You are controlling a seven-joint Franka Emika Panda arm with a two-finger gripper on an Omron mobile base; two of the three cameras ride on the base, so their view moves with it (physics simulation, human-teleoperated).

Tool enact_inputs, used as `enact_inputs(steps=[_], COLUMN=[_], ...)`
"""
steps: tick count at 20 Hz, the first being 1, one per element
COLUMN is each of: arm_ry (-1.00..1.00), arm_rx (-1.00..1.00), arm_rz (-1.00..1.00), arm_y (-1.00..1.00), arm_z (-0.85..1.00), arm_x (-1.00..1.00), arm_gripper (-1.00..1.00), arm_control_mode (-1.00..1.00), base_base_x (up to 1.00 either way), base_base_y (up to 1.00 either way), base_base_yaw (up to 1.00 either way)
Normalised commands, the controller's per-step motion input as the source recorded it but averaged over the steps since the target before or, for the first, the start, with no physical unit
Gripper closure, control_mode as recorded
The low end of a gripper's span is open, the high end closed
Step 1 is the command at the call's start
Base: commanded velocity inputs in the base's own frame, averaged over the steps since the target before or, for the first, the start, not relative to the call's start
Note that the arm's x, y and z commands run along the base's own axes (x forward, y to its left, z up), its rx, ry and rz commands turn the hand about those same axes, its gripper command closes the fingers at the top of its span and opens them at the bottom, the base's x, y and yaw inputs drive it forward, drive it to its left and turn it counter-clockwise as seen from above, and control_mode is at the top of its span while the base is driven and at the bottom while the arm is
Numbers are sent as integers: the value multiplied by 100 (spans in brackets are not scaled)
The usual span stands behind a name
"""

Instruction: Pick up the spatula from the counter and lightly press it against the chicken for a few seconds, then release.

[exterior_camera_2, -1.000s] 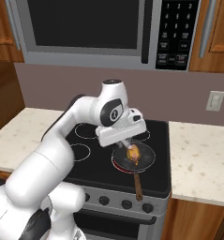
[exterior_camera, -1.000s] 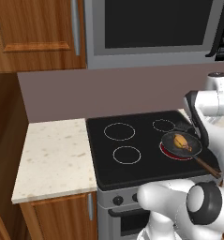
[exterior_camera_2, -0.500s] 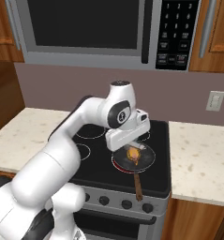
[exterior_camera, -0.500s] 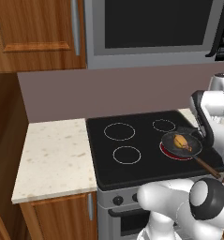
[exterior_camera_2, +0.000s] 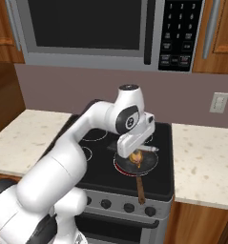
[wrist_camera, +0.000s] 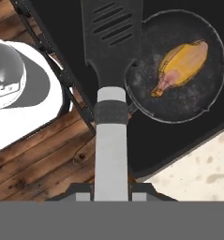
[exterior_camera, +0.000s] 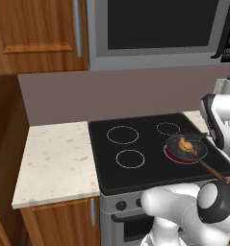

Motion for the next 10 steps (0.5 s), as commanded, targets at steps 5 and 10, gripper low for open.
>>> enact_inputs(steps=[5,10], arm_ry=[0,0], arm_rx=[-3,-2], arm_rz=[14,12], arm_y=[-4,-6], arm_z=[-15,-7], arm_x=[4,7], arm_gripper=[100,100], arm_control_mode=[-100,-100], base_base_x=[0,0], base_base_y=[0,0], base_base_yaw=[0,0])
